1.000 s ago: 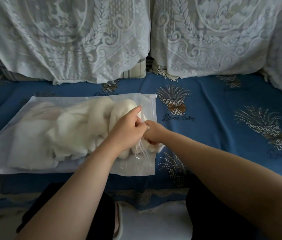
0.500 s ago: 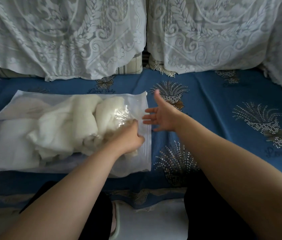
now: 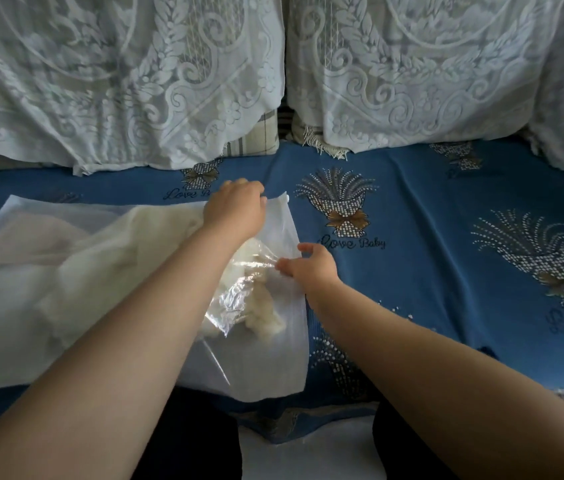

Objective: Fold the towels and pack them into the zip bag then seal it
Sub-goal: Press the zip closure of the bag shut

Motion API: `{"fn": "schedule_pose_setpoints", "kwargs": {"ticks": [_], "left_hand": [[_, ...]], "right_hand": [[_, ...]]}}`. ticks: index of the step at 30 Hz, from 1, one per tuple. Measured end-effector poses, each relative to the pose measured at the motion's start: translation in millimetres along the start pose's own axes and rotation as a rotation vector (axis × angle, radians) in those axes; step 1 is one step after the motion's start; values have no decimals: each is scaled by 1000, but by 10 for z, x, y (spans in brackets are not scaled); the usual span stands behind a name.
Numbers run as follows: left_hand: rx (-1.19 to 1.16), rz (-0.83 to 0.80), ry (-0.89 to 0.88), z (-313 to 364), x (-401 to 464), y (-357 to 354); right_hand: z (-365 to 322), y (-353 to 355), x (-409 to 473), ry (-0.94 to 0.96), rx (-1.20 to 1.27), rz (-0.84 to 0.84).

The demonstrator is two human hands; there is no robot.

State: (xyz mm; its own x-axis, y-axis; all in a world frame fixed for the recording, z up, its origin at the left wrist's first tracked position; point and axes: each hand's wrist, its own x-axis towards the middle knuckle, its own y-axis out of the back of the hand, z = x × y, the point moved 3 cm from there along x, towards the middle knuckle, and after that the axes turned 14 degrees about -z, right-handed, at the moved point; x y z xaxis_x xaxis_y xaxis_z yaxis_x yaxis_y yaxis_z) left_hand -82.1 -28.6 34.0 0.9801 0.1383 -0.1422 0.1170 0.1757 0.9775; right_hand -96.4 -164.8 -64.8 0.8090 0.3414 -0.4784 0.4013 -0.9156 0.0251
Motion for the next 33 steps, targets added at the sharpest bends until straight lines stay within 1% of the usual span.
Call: {"fn": "schedule_pose_setpoints", "kwargs": {"ticks": [2,4,5,7,10,11,14,16,18,19,22,24,26,28,30,33], "left_hand": [[137,-194,25,-26,413,-171],[161,-378,48,6,718,-355],[130,-442,48,32,834,-431],[76,-497,39,93,992,-527],[-33,-444,30,166,1141,-540],[-94,-425,26,176,1170,-535],[-253,-369,15,145,1187,-463],[-362,-337,-7,108,1153,-392],[-423,-331,-18,111,1109,-338],[-440,-327,-19,120,1104,-325],[-486,-294,-22,188,1073,-289],[-482,-243,2,211,1072,-292],[-456,-168,38,204,1081,-299],[-429,-80,102,169,1101,-291],[-354,18,148,141,1122,-282],[-240,145,126,161,1146,-306]], "right_hand": [[-15,63,3,-7,34,0],[-32,138,60,-41,-21,-21],[-59,180,95,-53,-49,-35],[-147,277,205,-48,-85,-15],[-342,411,488,10,-114,72],[-434,410,560,27,-107,73],[-544,419,794,109,-56,-1],[-555,459,892,153,-39,-13],[-613,487,879,178,-90,-29],[-653,489,857,177,-111,-66],[-738,514,812,161,-74,-172],[-761,534,793,132,-35,-197],[-754,497,738,64,-13,-253],[-687,411,675,-49,0,-367],[-584,327,581,-156,-11,-462],[-439,280,435,-201,-34,-492]]}}
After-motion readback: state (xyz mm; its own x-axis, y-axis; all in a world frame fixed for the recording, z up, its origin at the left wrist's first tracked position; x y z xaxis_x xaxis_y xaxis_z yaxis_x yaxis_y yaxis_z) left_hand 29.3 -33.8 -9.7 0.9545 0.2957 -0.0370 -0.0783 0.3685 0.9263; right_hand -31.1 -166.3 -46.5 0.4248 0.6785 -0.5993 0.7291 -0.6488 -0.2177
